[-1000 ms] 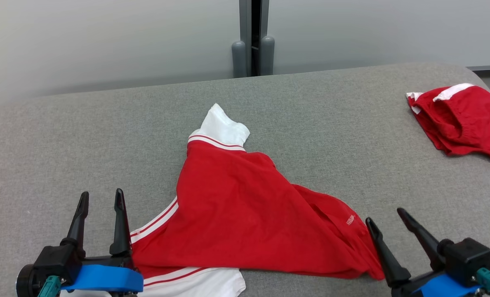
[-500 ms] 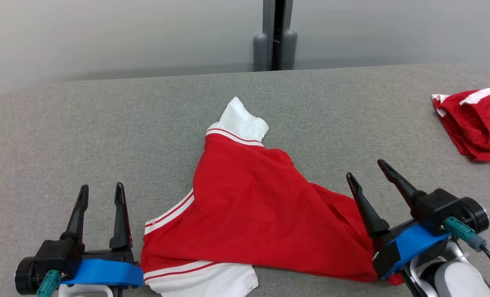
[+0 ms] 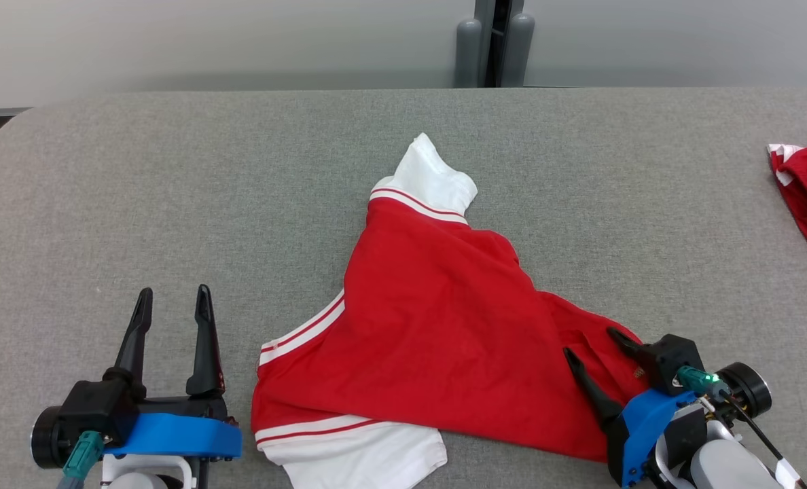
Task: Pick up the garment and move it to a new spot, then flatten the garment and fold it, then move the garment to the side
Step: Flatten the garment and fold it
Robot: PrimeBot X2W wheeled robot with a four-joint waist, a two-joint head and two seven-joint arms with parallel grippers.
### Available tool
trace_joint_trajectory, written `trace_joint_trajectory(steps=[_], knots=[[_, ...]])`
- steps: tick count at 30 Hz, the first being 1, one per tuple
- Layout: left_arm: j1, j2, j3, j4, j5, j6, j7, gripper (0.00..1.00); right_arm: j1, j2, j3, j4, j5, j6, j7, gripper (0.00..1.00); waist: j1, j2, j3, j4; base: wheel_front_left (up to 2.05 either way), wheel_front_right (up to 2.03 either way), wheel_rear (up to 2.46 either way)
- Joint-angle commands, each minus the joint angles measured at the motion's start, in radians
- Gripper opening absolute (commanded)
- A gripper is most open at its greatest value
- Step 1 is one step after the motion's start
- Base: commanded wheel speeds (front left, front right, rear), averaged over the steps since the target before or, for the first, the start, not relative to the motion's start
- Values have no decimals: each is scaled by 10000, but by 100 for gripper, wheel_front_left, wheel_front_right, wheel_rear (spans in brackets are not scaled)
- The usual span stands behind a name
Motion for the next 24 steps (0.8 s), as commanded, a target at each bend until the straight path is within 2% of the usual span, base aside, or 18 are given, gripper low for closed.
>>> trace_joint_trajectory(steps=[1, 4, 5, 6, 7, 8, 9, 16, 24], knots=[[-110, 33, 10, 0, -5, 23, -28, 100, -221, -40, 103, 300, 83, -8, -53, 100, -1, 0, 77, 67, 0, 0, 0], [-173, 33, -22, 5, -32, 25, -28, 100, -393, -106, 318, 815, 99, -8, 69, 100, -1, 0, 147, 138, 0, 0, 0], [-189, 35, -34, 7, -40, 26, -27, 100, -433, -116, 408, 956, 122, -8, 83, 90, -1, 0, 164, 160, 0, 0, 0], [-204, 33, -46, 12, -47, 35, -28, 100, -457, -87, 514, 1052, 211, -8, 53, 61, -1, 0, 174, 177, 0, 0, 0], [-219, 33, -51, 12, -53, 46, -28, 100, -499, -67, 597, 1132, 267, -6, 31, 40, -1, 0, 180, 188, 0, 0, 0], [-231, 33, -55, 13, -57, 46, -27, 100, -530, -72, 674, 1177, 319, -6, -42, 3, -1, 0, 183, 196, 0, 0, 0], [-226, 33, -46, 16, -50, 45, -28, 100, -565, -76, 705, 1214, 377, -6, -117, 0, -1, 0, 176, 190, 0, 0, 0], [-87, 33, 24, 42, -67, 117, -28, 100, -424, -3, 294, 782, 247, -8, -1117, 0, -1, 0, 47, 105, 0, 0, 0], [17, 33, 14, -18, -16, 96, -27, 100, -274, 232, -119, -860, 497, -8, -1528, 0, -1, 0, -59, -127, 0, 0, 0]])
